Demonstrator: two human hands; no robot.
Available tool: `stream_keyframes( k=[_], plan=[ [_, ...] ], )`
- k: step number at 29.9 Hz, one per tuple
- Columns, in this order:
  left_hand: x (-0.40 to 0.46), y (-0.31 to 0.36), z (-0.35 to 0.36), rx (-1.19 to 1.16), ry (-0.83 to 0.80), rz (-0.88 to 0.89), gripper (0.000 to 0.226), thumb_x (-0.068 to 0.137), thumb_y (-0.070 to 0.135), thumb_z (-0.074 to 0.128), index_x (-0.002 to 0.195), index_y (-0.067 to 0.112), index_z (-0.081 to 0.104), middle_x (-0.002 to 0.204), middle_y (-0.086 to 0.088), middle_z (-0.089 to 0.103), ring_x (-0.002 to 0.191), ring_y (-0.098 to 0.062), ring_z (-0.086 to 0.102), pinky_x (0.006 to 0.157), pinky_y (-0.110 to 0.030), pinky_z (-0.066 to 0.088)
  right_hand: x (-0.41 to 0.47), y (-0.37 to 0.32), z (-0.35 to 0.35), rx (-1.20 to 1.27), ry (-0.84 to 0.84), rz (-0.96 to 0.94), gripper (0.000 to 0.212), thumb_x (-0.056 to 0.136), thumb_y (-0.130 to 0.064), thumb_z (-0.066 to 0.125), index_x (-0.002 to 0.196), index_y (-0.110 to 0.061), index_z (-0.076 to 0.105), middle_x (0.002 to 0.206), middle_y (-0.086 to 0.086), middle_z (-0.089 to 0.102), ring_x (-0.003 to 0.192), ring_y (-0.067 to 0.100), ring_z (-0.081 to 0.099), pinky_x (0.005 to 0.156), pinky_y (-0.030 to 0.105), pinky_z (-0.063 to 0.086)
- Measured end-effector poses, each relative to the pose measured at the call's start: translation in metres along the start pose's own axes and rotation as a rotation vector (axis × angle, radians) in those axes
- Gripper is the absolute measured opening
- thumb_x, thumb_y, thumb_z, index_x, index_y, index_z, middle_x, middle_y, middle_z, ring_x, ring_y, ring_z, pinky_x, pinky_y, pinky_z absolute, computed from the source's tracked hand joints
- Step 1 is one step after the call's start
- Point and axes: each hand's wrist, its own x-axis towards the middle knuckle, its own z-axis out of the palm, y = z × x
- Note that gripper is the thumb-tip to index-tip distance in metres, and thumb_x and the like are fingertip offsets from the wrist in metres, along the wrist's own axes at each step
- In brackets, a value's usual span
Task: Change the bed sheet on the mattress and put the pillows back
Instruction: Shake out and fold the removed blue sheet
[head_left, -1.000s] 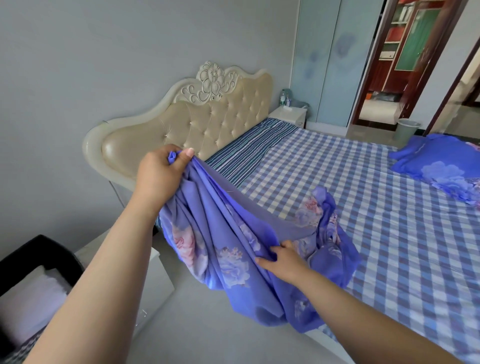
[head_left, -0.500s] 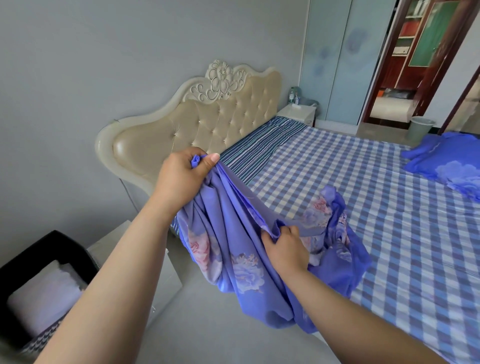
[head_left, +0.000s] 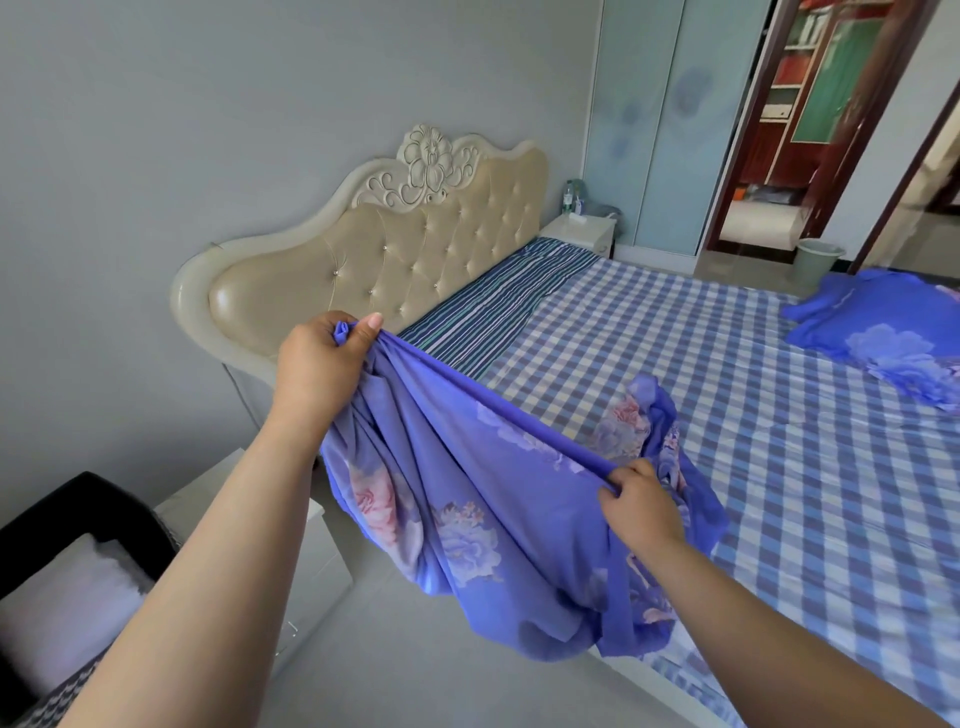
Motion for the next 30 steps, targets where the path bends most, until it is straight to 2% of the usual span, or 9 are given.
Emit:
stream_keyframes(
  k=[4, 6, 11, 15, 17, 19, 22, 25, 30],
  plan=[
    [0.005, -0.005, -0.004, -0.004, 0.002, -0.037, 0.037, 0.091, 0.042, 0.059, 0.061, 0.022, 0.049, 0.055, 0.002, 0.043, 0.055, -0.016, 0.037, 0.063, -0.029, 0.034, 0.01, 0.01, -0.002, 0.214, -0.06, -0.097, 0.016, 0.092, -0.019, 0.059, 0.08, -0.009, 0.063, 0.086, -0.007, 0.042, 0.079, 0.018, 0.051, 0.075, 0.033, 0.042],
    [0.008, -0.006, -0.007, -0.015, -0.004, -0.038, 0.035, 0.091, 0.041, 0.06, 0.063, 0.02, 0.052, 0.056, 0.001, 0.045, 0.057, -0.018, 0.037, 0.063, -0.029, 0.035, 0.011, 0.012, -0.007, 0.352, -0.194, -0.053, 0.034, 0.09, -0.022, 0.064, 0.06, -0.013, 0.051, 0.07, -0.003, 0.041, 0.065, 0.018, 0.045, 0.067, 0.03, 0.037],
    [0.015, -0.008, -0.011, -0.096, -0.015, -0.046, 0.045, 0.089, 0.043, 0.062, 0.074, 0.0, 0.057, 0.065, -0.01, 0.049, 0.064, -0.019, 0.041, 0.064, -0.034, 0.039, 0.002, 0.018, -0.007, 0.766, -0.727, 0.238, 0.025, 0.091, -0.029, 0.063, 0.075, -0.009, 0.059, 0.071, 0.01, 0.054, 0.066, 0.019, 0.049, 0.062, 0.028, 0.043],
    [0.013, -0.003, -0.005, -0.109, -0.064, -0.03, 0.047, 0.088, 0.043, 0.063, 0.077, -0.002, 0.058, 0.069, -0.011, 0.054, 0.065, -0.02, 0.045, 0.065, -0.037, 0.044, -0.004, 0.008, 0.013, 0.4, -0.47, 0.018, 0.01, 0.095, -0.013, 0.055, 0.085, -0.011, 0.058, 0.078, 0.002, 0.054, 0.073, 0.014, 0.049, 0.068, 0.024, 0.037],
    [0.01, 0.002, -0.001, -0.109, -0.092, 0.001, 0.049, 0.088, 0.043, 0.062, 0.08, -0.005, 0.058, 0.07, -0.013, 0.054, 0.066, -0.019, 0.045, 0.064, -0.036, 0.044, -0.01, -0.003, 0.027, 0.425, -0.394, 0.02, 0.012, 0.096, -0.007, 0.046, 0.101, -0.012, 0.056, 0.093, 0.002, 0.056, 0.09, 0.018, 0.051, 0.077, 0.027, 0.038],
    [0.009, 0.007, 0.001, -0.101, -0.094, 0.009, 0.048, 0.089, 0.041, 0.062, 0.08, -0.006, 0.057, 0.07, -0.012, 0.053, 0.066, -0.019, 0.044, 0.065, -0.034, 0.042, -0.02, -0.012, 0.04, 0.525, -0.381, 0.046, 0.012, 0.094, -0.006, 0.046, 0.089, -0.016, 0.05, 0.085, 0.001, 0.051, 0.089, 0.018, 0.047, 0.074, 0.027, 0.036],
    [0.011, 0.009, -0.003, -0.098, -0.092, 0.008, 0.049, 0.089, 0.041, 0.062, 0.08, -0.006, 0.057, 0.069, -0.013, 0.053, 0.066, -0.02, 0.044, 0.065, -0.037, 0.044, -0.039, -0.022, 0.05, 0.496, -0.367, -0.014, 0.03, 0.087, -0.031, 0.064, 0.073, -0.021, 0.04, 0.067, -0.007, 0.043, 0.068, 0.011, 0.04, 0.062, 0.022, 0.033],
    [0.007, 0.009, -0.007, -0.078, -0.094, 0.0, 0.044, 0.09, 0.039, 0.062, 0.075, -0.002, 0.057, 0.067, -0.011, 0.051, 0.064, -0.02, 0.043, 0.063, -0.033, 0.04, -0.049, -0.017, 0.051, 0.286, -0.327, -0.106, 0.046, 0.084, -0.048, 0.062, 0.066, -0.021, 0.03, 0.057, -0.004, 0.035, 0.058, 0.013, 0.033, 0.057, 0.028, 0.029],
    [-0.004, 0.01, -0.008, -0.066, -0.126, -0.006, 0.043, 0.09, 0.037, 0.062, 0.074, -0.002, 0.057, 0.065, -0.011, 0.051, 0.063, -0.019, 0.043, 0.062, -0.031, 0.039, -0.054, -0.027, 0.053, -0.021, -0.13, -0.148, 0.012, 0.095, -0.027, 0.041, 0.088, -0.017, 0.045, 0.089, 0.008, 0.064, 0.079, 0.03, 0.054, 0.063, 0.033, 0.031]
  ],
)
